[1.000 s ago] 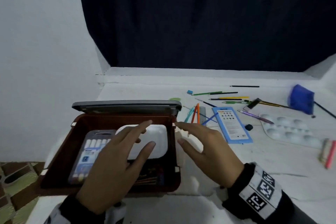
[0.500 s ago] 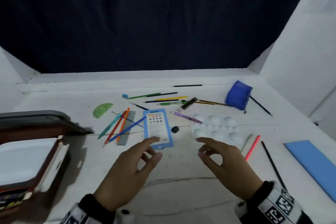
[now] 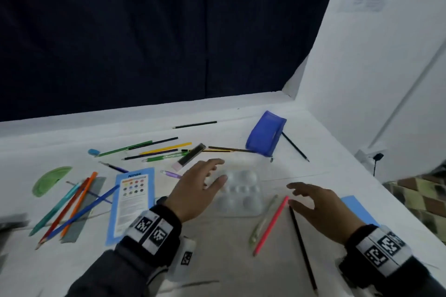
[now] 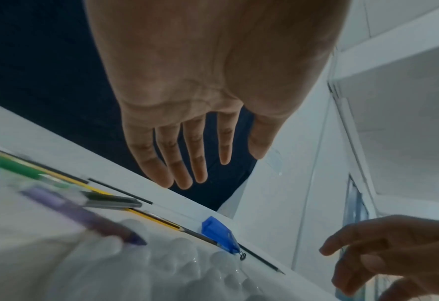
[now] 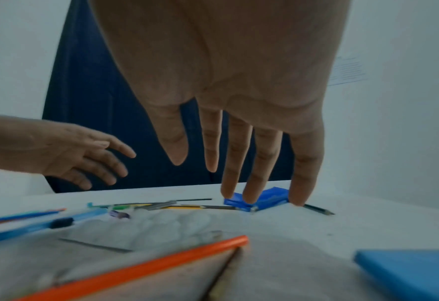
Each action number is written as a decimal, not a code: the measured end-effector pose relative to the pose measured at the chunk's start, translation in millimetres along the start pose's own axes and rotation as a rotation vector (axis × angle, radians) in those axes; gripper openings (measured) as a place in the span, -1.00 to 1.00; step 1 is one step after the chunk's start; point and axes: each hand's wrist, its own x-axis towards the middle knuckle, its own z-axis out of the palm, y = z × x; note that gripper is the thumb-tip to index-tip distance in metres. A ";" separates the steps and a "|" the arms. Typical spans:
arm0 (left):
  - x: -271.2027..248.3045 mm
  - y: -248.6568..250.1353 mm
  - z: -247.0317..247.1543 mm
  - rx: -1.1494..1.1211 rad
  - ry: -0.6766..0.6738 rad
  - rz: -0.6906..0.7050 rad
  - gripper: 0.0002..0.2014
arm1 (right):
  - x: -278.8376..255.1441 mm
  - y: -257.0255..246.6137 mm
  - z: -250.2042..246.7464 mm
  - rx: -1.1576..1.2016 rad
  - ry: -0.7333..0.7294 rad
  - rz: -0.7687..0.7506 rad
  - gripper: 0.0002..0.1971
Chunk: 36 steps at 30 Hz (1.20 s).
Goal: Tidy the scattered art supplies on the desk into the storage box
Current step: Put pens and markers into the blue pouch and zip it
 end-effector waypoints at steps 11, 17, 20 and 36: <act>197.4 36.6 92.7 0.810 -0.498 0.123 -0.34 | 65.2 64.8 -24.1 -0.205 -0.141 0.228 -0.51; 227.0 33.7 105.5 1.023 -0.585 0.206 -0.45 | 85.3 78.9 -34.3 -0.119 -0.151 0.283 -0.44; 225.4 32.1 106.9 1.025 -0.522 0.265 -0.49 | 93.6 75.9 -38.5 -0.116 -0.163 0.303 -0.48; 105.0 38.3 -6.0 0.036 0.295 0.292 -0.59 | 69.8 1.3 -28.9 0.399 0.103 0.129 -0.62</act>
